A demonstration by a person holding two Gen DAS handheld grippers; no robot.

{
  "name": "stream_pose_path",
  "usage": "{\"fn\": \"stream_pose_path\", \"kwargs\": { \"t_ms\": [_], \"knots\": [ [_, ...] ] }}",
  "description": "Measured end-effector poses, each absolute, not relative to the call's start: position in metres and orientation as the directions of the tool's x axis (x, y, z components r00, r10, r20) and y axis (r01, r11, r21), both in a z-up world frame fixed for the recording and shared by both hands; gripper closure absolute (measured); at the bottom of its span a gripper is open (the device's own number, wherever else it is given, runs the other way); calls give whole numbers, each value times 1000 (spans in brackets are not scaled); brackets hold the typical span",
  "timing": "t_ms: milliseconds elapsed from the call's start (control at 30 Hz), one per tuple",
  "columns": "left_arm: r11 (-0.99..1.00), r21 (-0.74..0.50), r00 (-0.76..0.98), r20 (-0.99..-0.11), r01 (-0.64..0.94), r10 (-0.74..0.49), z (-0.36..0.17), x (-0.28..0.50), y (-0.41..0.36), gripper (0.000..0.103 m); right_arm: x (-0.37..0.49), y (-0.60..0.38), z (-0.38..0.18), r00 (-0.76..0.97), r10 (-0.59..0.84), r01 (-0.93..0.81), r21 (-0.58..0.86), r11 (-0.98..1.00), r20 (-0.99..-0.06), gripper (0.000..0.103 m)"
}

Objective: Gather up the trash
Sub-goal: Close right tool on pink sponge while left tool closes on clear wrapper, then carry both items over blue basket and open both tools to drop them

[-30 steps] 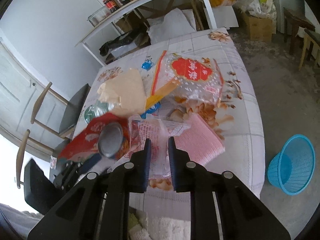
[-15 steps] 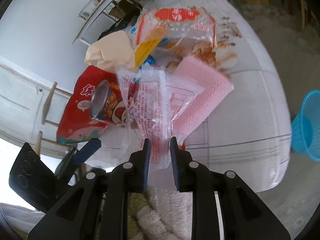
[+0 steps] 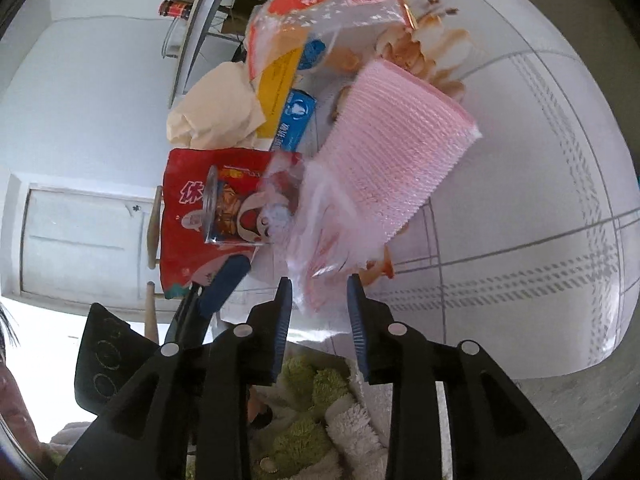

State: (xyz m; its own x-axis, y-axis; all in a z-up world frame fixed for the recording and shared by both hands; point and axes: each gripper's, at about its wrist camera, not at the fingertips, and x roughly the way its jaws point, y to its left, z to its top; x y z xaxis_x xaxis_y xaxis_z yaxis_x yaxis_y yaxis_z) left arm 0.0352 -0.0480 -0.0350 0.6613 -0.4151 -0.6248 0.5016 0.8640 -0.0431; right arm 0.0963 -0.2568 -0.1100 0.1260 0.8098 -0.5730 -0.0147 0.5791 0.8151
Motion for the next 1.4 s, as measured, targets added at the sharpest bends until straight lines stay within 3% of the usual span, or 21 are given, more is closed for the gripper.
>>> {"fn": "stream_pose_path", "kwargs": {
  "t_ms": [333, 533, 800, 1067, 1233, 1400],
  "knots": [
    [877, 38, 653, -683, 479, -327, -49, 45, -64, 49, 96, -290, -107, 214, 808, 14, 828, 560, -550, 73],
    [895, 21, 619, -729, 447, -292, -61, 53, -60, 65, 97, -312, -113, 314, 778, 100, 833, 544, -545, 48],
    [899, -23, 601, -736, 438, -312, -67, 54, -55, 76, 116, -304, -132, 335, 746, 195, 818, 542, -575, 41],
    [894, -55, 591, -732, 445, -339, -69, 56, -52, 79, 130, -285, -126, 375, 699, 223, 791, 570, -609, 42],
    [892, -77, 585, -729, 446, -356, -70, 57, -52, 81, 134, -277, -125, 379, 643, 248, 743, 622, -665, 66],
    [892, -79, 585, -729, 446, -357, -69, 58, -51, 81, 132, -280, -128, 400, 634, 256, 745, 616, -662, 72]
  ]
}}
